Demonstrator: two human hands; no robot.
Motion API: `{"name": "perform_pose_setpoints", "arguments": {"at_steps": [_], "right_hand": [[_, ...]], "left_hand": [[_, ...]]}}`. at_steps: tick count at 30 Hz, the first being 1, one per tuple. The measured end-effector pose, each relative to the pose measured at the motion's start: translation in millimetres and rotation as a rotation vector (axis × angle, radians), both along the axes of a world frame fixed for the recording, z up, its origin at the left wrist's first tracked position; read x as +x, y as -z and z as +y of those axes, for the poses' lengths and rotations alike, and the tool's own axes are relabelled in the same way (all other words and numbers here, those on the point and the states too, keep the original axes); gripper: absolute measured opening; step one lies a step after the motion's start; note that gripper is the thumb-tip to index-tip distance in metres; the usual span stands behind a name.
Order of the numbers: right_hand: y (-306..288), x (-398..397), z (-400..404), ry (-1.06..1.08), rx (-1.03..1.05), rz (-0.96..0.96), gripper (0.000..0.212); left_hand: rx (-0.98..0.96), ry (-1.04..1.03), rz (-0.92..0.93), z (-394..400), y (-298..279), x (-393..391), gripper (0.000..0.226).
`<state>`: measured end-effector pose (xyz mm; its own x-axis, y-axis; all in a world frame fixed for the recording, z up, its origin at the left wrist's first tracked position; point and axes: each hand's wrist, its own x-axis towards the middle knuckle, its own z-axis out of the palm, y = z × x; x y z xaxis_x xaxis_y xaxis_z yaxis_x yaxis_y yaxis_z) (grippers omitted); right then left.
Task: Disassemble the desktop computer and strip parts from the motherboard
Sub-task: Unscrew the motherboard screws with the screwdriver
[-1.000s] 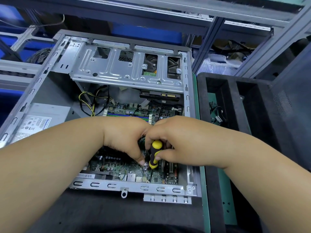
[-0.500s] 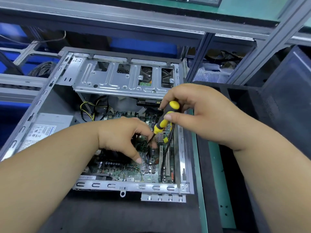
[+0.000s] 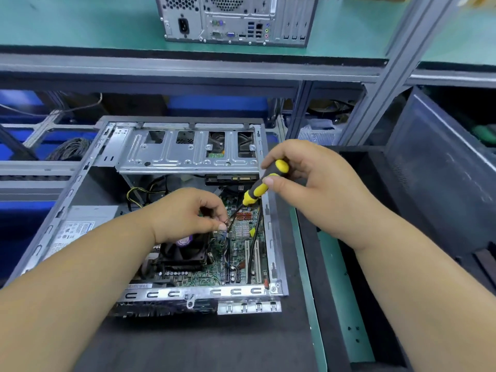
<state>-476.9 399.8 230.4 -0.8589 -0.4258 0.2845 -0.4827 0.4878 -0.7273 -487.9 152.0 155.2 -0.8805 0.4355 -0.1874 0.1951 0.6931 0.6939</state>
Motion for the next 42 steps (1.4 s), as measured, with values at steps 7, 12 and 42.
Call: {"name": "perform_pose_setpoints", "arguments": {"at_steps": [7,12,42], "right_hand": [[-0.3,12.9,27.1,0.335,-0.344,0.122,0.009],[2.6,25.6,56.1,0.554,-0.442,0.173,0.006],[8.8,22.1,29.1,0.383,-0.442,-0.019,0.008]], "left_hand": [[0.175,-0.06,0.096,43.7,-30.0,8.9,0.012],[0.192,0.077,0.07,105.8,-40.0,15.0,0.012],[0.012,-0.159,0.036,56.8,-24.5,0.7,0.014]]}}
